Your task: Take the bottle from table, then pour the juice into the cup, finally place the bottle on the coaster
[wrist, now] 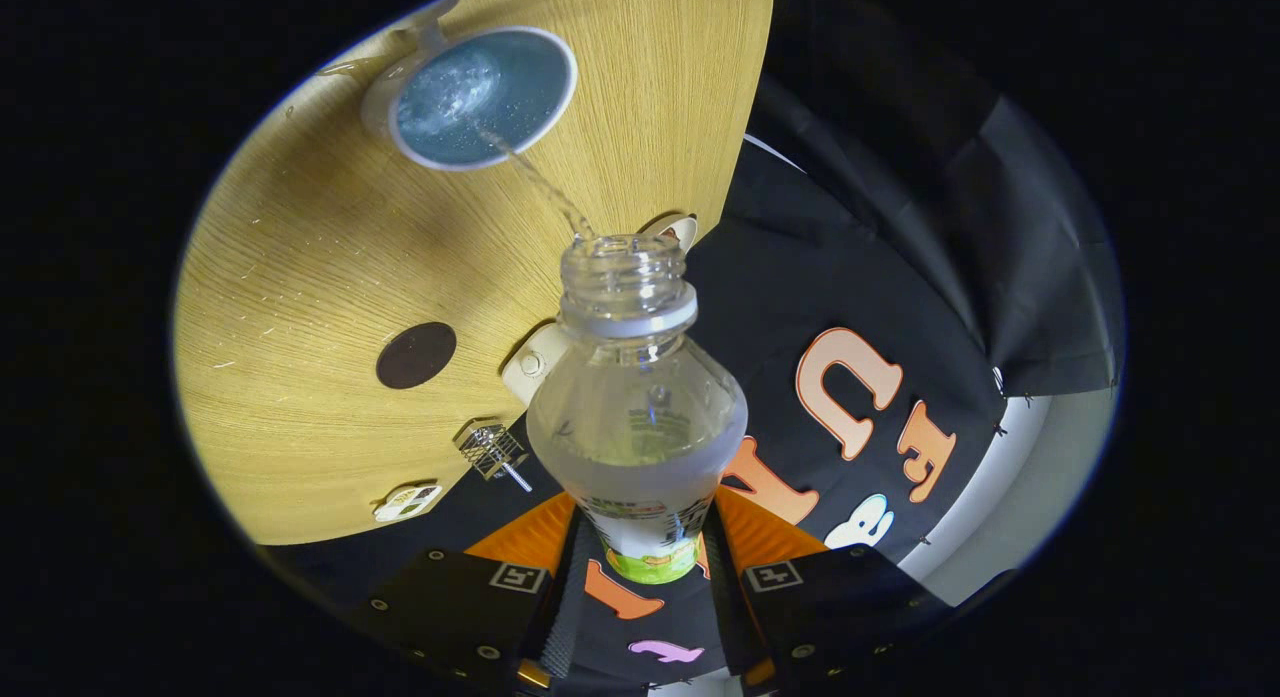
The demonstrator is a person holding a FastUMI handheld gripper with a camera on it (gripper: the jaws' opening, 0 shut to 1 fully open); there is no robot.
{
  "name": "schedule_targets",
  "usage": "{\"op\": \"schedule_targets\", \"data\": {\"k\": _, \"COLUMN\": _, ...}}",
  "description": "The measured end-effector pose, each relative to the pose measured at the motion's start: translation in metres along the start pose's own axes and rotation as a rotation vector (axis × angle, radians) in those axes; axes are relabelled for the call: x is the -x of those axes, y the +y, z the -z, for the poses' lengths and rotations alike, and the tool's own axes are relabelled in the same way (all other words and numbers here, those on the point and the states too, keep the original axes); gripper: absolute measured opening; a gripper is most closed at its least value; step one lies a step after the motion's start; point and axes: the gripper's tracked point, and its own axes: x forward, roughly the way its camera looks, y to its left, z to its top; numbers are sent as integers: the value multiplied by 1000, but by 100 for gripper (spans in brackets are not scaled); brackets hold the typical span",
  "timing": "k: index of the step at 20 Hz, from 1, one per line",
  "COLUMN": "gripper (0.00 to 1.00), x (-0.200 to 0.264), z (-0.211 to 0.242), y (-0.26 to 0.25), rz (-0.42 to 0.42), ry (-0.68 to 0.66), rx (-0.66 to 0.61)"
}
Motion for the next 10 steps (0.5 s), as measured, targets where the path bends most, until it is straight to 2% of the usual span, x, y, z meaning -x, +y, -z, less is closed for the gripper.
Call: {"op": "schedule_targets", "data": {"k": 10, "gripper": 57, "x": -1, "z": -12, "y": 10, "rz": -24, "ry": -11, "rx": -31}}
